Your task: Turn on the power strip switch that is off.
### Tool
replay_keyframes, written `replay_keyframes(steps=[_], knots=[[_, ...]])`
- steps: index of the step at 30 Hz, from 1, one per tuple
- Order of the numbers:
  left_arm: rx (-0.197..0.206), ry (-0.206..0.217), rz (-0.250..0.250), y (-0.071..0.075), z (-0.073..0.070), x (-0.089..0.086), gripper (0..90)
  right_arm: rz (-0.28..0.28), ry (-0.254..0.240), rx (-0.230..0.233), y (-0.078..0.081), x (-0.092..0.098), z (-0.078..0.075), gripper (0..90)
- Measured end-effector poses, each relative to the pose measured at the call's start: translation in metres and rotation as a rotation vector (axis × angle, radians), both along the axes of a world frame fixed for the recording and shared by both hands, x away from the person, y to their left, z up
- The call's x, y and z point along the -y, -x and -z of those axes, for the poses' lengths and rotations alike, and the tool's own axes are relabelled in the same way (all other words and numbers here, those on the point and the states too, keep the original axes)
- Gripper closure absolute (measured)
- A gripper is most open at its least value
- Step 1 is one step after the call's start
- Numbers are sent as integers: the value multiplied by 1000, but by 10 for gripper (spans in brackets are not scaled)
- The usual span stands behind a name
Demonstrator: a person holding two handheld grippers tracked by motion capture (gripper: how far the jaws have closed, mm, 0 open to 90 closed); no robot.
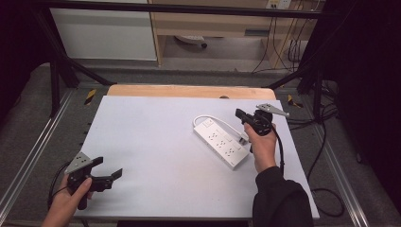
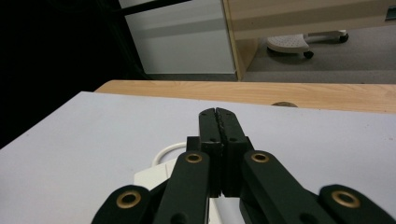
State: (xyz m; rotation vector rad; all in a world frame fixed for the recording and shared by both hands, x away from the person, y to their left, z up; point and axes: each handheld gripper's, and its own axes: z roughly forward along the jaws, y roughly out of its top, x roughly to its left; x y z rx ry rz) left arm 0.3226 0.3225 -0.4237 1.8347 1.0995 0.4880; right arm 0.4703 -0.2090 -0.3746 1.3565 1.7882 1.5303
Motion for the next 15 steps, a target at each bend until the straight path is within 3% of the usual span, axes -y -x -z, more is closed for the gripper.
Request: replay_keyframes(steps=[15], knots=[[1,-4,3,0,0,0,63,-5,62,-47,-16,-16,15,900]])
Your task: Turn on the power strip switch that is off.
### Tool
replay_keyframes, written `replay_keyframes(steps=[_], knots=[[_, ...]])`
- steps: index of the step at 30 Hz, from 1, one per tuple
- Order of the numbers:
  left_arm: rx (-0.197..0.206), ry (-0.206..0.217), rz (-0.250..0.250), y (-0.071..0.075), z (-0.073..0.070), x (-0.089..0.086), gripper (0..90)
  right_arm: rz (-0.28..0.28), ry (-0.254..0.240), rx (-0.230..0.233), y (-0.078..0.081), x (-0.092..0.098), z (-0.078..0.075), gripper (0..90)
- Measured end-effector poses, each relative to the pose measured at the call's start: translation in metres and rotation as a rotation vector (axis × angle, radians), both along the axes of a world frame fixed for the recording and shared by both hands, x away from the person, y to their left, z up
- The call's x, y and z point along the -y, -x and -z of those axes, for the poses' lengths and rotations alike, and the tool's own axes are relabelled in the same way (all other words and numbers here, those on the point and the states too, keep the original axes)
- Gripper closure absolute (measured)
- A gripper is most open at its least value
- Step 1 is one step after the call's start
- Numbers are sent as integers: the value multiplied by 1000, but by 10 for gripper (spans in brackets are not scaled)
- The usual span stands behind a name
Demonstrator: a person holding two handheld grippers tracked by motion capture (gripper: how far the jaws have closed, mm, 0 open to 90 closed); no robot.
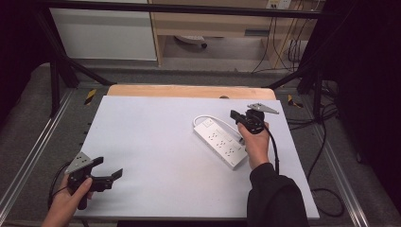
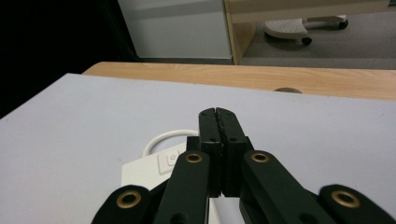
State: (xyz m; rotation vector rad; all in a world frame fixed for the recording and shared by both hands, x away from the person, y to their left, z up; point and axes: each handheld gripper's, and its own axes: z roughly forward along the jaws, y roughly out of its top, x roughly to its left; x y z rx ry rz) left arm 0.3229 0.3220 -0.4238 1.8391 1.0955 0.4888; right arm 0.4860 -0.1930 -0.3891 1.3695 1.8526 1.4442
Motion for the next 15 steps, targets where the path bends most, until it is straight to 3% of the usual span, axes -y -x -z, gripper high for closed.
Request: replay_keyframes(steps=[15], knots=[[0,-2,3,0,0,0,63,-37,110,-58,-9,-20,21,900]])
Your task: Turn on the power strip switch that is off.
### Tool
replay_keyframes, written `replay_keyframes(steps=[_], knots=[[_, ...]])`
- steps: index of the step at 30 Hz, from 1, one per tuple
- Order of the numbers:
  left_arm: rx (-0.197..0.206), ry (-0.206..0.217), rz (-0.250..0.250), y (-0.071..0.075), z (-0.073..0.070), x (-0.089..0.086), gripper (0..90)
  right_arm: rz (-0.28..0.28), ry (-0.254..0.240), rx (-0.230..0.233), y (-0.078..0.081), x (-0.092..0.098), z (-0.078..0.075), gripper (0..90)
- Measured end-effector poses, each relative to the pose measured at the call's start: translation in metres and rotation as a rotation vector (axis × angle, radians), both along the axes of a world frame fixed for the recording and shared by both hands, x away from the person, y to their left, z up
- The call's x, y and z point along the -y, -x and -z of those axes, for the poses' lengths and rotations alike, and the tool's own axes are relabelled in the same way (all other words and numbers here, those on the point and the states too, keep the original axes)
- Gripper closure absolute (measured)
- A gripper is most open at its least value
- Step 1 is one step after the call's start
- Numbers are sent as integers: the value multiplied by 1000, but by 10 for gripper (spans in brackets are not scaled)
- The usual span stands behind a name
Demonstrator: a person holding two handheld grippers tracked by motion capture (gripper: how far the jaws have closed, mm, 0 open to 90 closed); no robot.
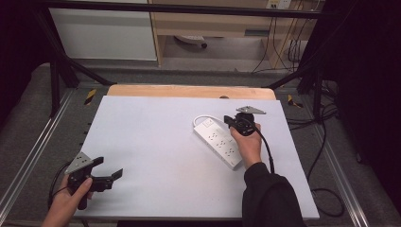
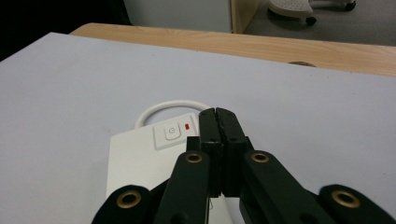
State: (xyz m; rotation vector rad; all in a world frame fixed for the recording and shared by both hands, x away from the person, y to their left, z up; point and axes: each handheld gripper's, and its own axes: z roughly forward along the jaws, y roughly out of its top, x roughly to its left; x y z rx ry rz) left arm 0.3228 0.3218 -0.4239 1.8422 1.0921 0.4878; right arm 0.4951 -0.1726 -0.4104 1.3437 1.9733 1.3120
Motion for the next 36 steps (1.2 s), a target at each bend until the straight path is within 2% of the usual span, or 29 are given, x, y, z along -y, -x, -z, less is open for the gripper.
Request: replay_keyframes(steps=[3,7,19,28,36], knots=[[0,0,1,0,0,0,63,-2,5,-8,0,-2,2,900],[-1,-3,3,0,0,0,63,-15,39,-17,-1,-7,6,900],[-2,-4,4,0,0,0,63,-41,89,-33,-1,-17,13,900],[-2,-5,5,0,0,0,63,-67,147,-56,-2,-25,16,900],[-3,-7,7,0,0,0,63,-69,171,-71,-4,-30,18,900]])
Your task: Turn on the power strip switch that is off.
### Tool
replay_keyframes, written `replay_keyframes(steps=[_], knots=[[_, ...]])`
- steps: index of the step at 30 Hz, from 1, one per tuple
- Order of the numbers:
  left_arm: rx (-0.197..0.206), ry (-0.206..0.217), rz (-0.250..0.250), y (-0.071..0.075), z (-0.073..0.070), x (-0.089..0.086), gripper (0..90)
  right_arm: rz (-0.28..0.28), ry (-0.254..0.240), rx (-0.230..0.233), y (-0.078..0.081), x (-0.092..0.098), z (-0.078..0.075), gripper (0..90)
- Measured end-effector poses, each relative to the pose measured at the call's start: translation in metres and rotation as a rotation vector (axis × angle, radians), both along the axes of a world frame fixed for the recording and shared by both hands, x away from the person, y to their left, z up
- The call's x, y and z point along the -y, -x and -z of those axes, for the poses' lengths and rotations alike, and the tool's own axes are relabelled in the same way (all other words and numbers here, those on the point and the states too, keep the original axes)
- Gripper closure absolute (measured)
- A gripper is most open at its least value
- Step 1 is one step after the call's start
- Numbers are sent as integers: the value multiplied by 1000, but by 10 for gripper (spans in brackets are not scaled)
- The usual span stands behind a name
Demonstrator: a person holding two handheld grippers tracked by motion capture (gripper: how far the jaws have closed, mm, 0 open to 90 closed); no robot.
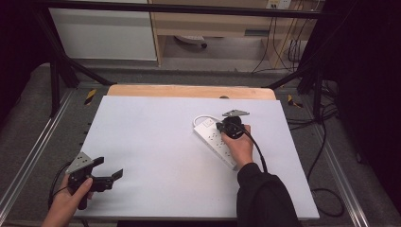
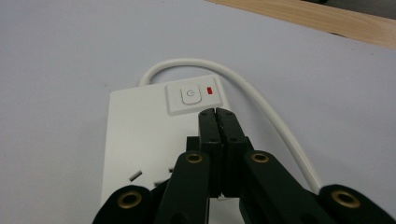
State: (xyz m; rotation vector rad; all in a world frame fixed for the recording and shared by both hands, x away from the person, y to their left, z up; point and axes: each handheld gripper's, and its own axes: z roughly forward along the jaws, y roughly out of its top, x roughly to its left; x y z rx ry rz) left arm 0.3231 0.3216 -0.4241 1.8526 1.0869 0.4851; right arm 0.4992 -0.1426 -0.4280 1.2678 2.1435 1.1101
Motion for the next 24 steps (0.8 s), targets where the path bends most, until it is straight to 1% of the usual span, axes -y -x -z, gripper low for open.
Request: replay_keyframes(steps=[6,16,24], knots=[[0,1,-1,0,0,0,63,-1,17,-12,-2,0,3,900],[-1,1,-2,0,0,0,63,7,8,-21,-4,2,3,900],[-1,0,0,0,0,0,63,8,12,-29,-5,3,5,900]])
